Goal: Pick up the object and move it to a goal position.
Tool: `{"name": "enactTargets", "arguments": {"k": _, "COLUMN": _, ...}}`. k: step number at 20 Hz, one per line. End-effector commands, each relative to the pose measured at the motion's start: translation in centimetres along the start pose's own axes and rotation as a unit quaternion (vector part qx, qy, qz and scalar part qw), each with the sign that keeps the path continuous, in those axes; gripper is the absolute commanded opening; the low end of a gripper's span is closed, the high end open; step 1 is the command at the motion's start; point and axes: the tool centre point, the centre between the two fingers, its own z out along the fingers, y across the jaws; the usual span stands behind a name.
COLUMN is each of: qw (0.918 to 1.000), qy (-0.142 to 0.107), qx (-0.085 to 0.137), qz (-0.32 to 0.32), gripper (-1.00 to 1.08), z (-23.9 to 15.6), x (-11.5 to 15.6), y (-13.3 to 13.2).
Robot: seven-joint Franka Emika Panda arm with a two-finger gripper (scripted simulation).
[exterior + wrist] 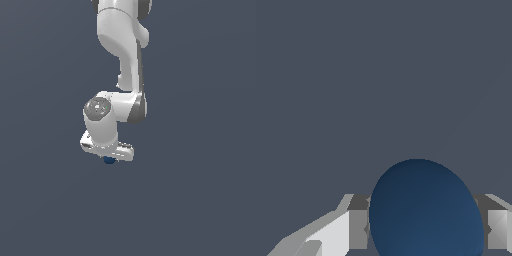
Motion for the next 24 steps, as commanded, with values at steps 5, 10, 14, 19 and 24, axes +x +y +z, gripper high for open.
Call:
{"name": "enactTargets", "arguments": {"k": 5, "qw": 1.0000, "qy": 0.001, "qx": 0.000, "qz": 0.000, "gripper": -1.00, "z": -7.0, "x": 0.9, "y": 2.0}}
{"name": "enactTargets", "arguments": {"k": 10, "qw": 1.0000, "qy": 0.001, "qx": 0.000, "qz": 0.000, "gripper": -1.00, "z": -12.6, "x": 1.6, "y": 3.6}}
{"name": "enactTargets", "arguments": {"k": 14, "qw": 1.0000, "qy": 0.001, "qx": 0.000, "qz": 0.000, "gripper": -1.00, "z": -17.0, "x": 2.2, "y": 4.8}}
{"name": "enactTargets", "arguments": {"k": 19, "qw": 1.0000, "qy": 0.001, "qx": 0.000, "qz": 0.000, "gripper": -1.00, "z": -22.1, "x": 3.0, "y": 6.3}}
{"name": "enactTargets", "arguments": {"k": 24, "qw": 1.0000, "qy": 0.001, "qx": 0.000, "qz": 0.000, "gripper": -1.00, "z": -26.1, "x": 3.7, "y": 7.4}}
